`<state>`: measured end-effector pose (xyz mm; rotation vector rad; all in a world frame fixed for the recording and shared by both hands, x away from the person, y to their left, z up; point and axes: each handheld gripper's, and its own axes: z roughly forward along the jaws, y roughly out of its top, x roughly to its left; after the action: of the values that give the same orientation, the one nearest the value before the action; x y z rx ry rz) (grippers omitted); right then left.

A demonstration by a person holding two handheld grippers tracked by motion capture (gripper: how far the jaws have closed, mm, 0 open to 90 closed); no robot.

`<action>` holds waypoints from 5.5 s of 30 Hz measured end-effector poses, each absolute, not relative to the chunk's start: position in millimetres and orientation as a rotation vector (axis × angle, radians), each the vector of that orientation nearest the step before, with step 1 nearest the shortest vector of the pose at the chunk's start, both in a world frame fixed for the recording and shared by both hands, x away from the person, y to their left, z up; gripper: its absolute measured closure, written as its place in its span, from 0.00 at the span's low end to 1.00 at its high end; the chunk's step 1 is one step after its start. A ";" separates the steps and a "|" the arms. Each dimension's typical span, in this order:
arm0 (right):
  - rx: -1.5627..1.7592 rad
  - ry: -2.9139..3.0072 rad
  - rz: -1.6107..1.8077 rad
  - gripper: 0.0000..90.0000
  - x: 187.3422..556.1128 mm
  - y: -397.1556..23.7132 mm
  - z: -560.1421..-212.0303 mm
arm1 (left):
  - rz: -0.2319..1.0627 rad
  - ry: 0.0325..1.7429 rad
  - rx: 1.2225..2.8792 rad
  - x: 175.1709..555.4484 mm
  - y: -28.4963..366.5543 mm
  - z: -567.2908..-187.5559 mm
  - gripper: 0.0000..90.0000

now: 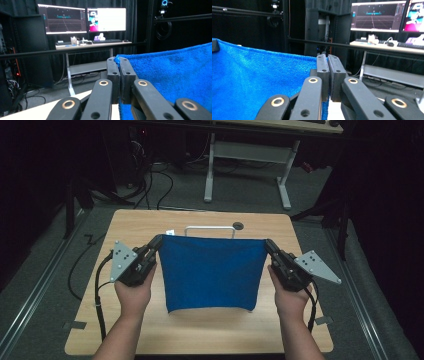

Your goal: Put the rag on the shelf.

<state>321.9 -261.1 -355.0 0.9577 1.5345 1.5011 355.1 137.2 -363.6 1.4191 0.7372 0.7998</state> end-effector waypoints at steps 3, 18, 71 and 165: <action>0.938 1.519 1.507 0.99 324.8 -259.2 -346.1 | 0.811 0.734 1.411 358.6 138.1 -357.9 0.99; 0.921 1.504 1.503 0.99 343.0 -252.6 -326.7 | 0.845 0.724 1.397 380.3 143.2 -338.2 0.99; 1.031 1.565 1.307 0.99 491.5 -249.9 -308.5 | 0.918 0.805 1.583 529.6 123.1 -325.0 0.98; 1.352 1.770 1.180 0.75 494.3 -277.4 -456.7 | 0.609 1.117 1.750 512.9 137.1 -486.8 0.57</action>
<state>494.3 -277.4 -456.7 1.3521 1.7702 1.1800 512.9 137.1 -486.8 1.7498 1.1167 0.6094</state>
